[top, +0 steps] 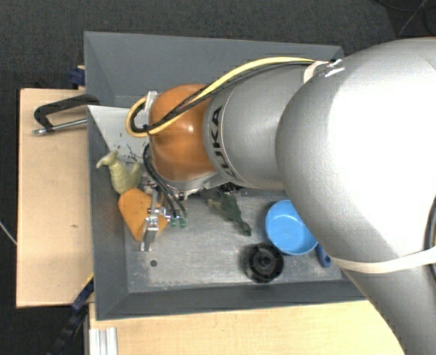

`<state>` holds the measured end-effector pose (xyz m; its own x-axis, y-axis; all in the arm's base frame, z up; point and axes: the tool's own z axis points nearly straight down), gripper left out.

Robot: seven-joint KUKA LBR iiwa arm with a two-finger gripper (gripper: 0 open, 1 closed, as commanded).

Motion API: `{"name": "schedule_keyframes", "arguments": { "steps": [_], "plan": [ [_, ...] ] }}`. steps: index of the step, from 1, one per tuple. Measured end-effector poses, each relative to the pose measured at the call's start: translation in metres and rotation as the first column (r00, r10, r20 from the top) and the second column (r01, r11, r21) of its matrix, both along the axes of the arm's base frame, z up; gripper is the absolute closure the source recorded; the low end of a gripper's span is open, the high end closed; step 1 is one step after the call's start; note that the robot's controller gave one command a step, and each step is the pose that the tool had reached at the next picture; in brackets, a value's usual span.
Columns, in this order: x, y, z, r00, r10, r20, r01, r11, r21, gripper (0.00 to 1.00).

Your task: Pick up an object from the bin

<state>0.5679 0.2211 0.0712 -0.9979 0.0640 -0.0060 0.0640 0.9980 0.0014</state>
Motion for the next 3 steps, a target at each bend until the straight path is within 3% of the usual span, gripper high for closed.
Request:
{"name": "schedule_keyframes", "arguments": {
  "steps": [1, 2, 3],
  "plan": [
    [0.001, -0.001, 0.003, 1.0, -0.003, 0.002, 0.003, 1.0, 0.001, 1.0],
    [0.005, -0.006, 0.14, 1.0, 0.007, 0.008, -0.007, 1.0, 0.005, 1.0],
    [-0.036, -0.02, 0.096, 0.995, 0.099, -0.011, -0.099, 0.995, -0.002, 1.0]
  ]
}}
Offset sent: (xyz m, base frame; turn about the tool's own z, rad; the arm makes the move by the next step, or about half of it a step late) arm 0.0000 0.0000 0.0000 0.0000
